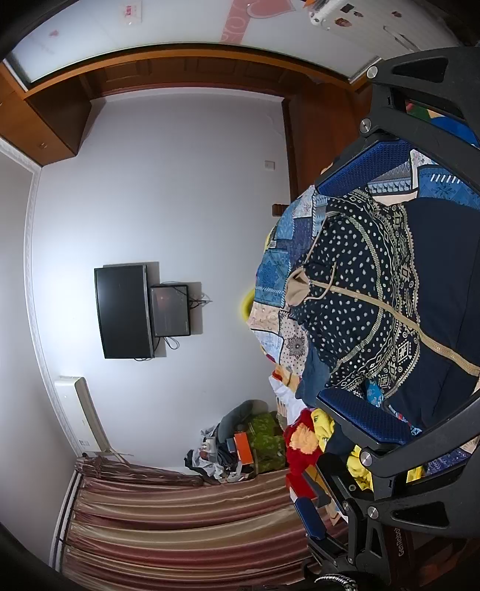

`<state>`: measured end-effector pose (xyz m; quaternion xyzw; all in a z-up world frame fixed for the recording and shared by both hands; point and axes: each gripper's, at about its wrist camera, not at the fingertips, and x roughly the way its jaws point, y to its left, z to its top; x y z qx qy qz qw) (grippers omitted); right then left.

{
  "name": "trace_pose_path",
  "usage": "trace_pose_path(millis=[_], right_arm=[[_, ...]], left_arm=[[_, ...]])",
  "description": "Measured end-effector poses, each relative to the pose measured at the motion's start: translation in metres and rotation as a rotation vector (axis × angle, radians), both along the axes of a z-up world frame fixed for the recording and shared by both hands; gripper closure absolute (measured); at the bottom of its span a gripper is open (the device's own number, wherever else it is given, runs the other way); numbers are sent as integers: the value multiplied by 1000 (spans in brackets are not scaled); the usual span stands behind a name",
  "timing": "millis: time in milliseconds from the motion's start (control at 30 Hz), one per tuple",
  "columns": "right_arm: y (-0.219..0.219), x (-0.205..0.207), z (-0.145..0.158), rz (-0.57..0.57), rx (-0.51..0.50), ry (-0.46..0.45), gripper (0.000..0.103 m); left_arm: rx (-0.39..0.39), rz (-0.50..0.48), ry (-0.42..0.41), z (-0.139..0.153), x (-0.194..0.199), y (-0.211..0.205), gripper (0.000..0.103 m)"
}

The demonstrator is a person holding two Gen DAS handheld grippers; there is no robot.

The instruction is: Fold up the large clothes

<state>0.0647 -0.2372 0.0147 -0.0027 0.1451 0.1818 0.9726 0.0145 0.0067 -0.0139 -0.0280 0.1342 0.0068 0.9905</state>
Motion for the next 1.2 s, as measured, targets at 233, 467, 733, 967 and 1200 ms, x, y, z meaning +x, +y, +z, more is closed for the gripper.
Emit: trace_pose_path(millis=[233,467,733,967,1200], right_arm=[[0,1,1,0,-1,2,0],[1,1,0,0,0,3,0],[1,1,-1,-1,-1,5,0],[4,0,-9,-4,-4,9,0],[11,12,-14,-6,-16,33,0]], left_arm=[[-1,0,0,0,0,0,0],[-3,1,2,-1,1,0,0],[-10,3,6,-2,1,0,0],[-11,4,9,-1,2,3,0],[-16,11,22,-5,9,10,0]])
